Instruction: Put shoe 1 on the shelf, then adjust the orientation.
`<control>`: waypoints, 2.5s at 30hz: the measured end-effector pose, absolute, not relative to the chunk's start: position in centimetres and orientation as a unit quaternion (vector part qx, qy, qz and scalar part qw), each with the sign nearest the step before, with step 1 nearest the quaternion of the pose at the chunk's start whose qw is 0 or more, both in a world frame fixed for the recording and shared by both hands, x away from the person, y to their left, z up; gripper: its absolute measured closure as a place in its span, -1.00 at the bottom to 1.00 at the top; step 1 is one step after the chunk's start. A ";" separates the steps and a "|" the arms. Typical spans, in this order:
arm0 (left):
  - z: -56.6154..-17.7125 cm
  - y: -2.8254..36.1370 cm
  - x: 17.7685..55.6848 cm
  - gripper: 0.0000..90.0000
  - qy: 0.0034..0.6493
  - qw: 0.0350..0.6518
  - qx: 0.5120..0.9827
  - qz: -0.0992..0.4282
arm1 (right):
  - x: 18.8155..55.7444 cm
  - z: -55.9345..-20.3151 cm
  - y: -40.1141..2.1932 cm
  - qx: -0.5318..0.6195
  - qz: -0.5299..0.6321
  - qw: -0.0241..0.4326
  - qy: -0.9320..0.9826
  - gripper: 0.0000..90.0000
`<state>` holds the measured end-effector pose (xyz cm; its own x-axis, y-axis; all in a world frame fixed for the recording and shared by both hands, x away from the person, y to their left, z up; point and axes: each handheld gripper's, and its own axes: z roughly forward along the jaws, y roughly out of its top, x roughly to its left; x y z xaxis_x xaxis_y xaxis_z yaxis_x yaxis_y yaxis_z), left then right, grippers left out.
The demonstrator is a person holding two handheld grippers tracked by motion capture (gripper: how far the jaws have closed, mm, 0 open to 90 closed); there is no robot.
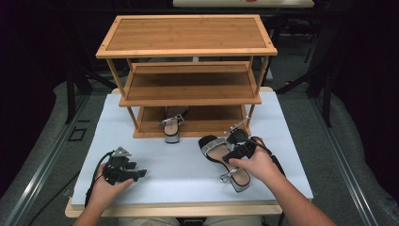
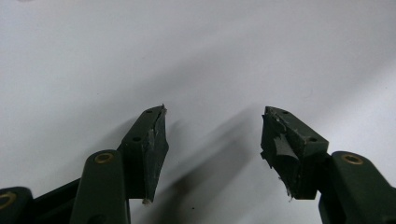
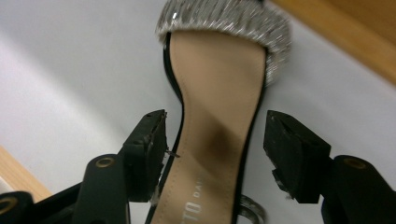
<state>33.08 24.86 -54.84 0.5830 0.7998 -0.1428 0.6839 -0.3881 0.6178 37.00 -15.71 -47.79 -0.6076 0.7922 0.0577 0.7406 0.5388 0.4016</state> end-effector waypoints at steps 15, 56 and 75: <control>-54.8 25.2 33.2 -0.10 0.463 0.326 0.820 0.085 | 38.3 -50.3 -14.4 0.452 0.081 0.014 0.888 -0.25; -54.7 25.8 33.1 -0.09 0.473 0.337 0.810 0.080 | 39.6 -49.4 -15.9 0.446 0.051 -0.001 0.894 -0.06; -54.9 26.0 33.3 -0.08 0.475 0.338 0.809 0.076 | 43.5 -48.4 -14.6 0.502 0.114 0.019 0.857 -0.06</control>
<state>33.27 25.96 -54.86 0.5371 0.8202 -0.1970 0.7170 -0.3210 0.6187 43.50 -14.62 -48.39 -0.4945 0.8654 0.0813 0.8565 0.4692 0.2151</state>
